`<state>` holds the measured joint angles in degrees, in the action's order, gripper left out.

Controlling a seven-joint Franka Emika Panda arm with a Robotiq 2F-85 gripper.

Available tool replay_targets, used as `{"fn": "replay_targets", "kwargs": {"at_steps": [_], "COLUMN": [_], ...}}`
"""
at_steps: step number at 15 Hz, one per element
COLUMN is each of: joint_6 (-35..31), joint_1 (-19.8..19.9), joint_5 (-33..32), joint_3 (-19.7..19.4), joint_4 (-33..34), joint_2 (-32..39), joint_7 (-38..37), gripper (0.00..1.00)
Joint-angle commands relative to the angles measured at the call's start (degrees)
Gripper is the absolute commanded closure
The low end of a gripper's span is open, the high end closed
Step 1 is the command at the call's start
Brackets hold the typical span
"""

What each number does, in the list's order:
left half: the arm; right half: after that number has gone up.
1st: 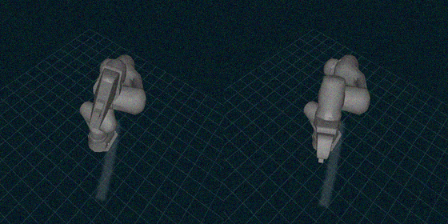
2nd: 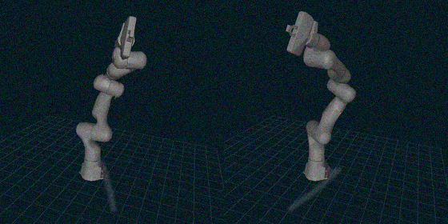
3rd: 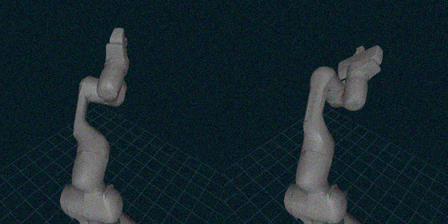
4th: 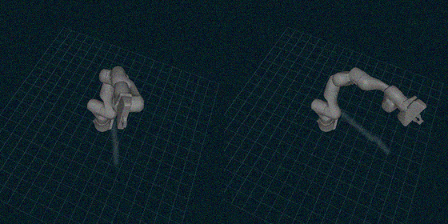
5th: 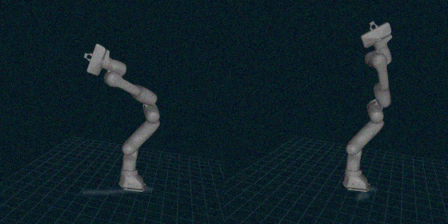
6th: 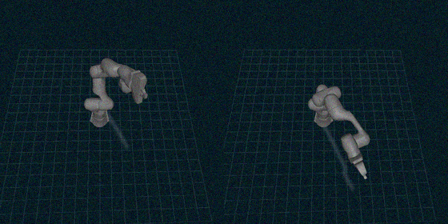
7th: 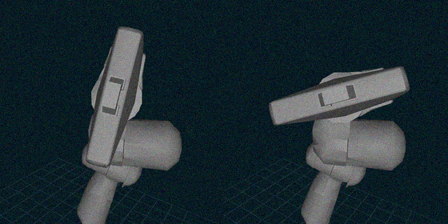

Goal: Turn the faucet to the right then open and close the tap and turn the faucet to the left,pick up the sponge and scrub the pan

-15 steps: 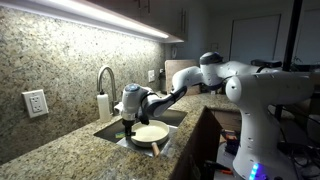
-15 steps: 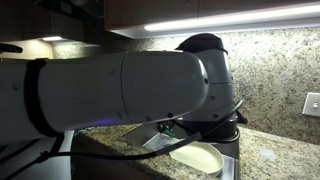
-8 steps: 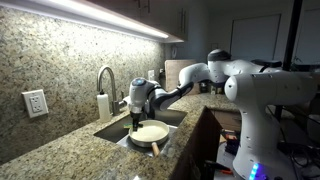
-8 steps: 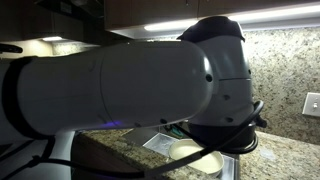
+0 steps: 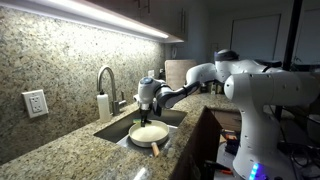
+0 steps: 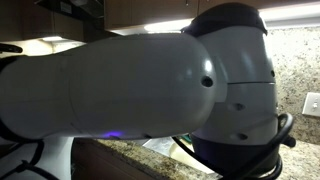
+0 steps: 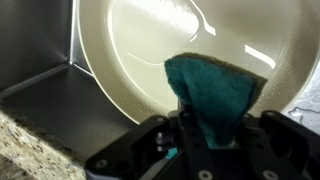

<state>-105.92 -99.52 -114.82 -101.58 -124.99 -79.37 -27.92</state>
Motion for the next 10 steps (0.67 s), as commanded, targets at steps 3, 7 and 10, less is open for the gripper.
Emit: {"fn": "replay_targets", "kwargs": {"at_steps": [3,7,10], "joint_6": [1.2,1.7,2.2], "joint_1": [2.8,3.1,2.9], "joint_5": [0.0,-0.1,-0.2], "joint_3": [-0.7,-1.7,-1.8], "joint_4": [-1.3,-1.0,-0.9], "joint_2": [-1.3,-2.6,-3.1], "joint_7": [-3.4,-5.6,-6.7], "gripper": [0.97,0.6,0.42]}}
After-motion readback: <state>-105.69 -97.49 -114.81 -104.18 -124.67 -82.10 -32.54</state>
